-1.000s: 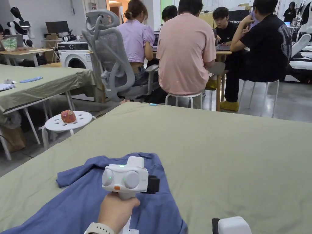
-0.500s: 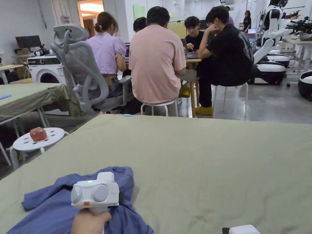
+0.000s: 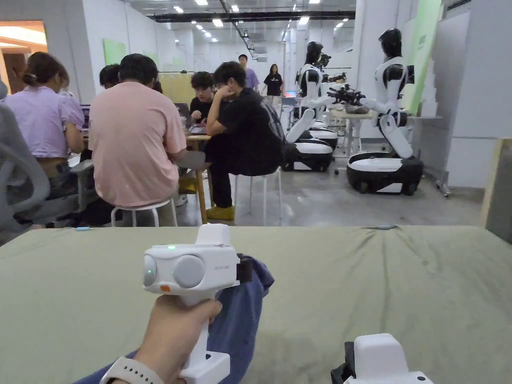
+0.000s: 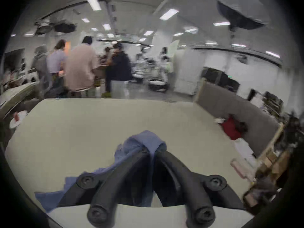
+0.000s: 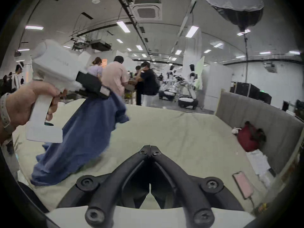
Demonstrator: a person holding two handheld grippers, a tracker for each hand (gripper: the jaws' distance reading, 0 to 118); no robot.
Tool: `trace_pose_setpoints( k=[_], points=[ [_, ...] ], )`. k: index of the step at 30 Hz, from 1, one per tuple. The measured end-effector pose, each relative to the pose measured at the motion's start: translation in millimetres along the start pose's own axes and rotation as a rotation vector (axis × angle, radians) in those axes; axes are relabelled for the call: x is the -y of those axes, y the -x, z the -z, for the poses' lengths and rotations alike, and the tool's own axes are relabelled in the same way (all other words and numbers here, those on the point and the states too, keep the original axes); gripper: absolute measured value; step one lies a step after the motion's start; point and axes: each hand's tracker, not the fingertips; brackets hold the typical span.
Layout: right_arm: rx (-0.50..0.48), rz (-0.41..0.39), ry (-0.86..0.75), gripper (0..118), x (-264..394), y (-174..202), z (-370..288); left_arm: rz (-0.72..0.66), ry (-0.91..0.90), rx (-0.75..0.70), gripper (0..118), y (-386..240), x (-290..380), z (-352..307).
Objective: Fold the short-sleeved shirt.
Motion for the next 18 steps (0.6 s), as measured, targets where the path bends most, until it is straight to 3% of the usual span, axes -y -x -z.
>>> trace_pose_setpoints(
  k=[5,9,15,16,17,18],
  points=[
    [0.107,0.009,0.023,0,6.0,-46.5,-12.5,0.015,0.117,0.195,2,-84.6,19.9,58.1],
    [0.174,0.029,0.060,0,18.5,-76.0,-15.0,0.115,0.269,0.140,2,-115.4,84.8,117.9],
    [0.196,0.032,0.088,0,29.7,-93.2,-20.2,0.064,0.415,0.081,3,-104.5,156.0,166.4],
    [0.193,0.024,0.089,0,30.3,-92.7,-21.1,0.035,0.406,0.076,8,-98.1,155.9,164.2],
    [0.187,0.020,0.093,0,29.1,-94.1,-19.0,-0.002,0.388,0.070,23,-92.5,153.9,160.8],
    [0.182,0.019,0.094,0,28.4,-93.5,-18.1,-0.041,0.362,0.057,51,-85.2,148.5,153.3]
  ],
)
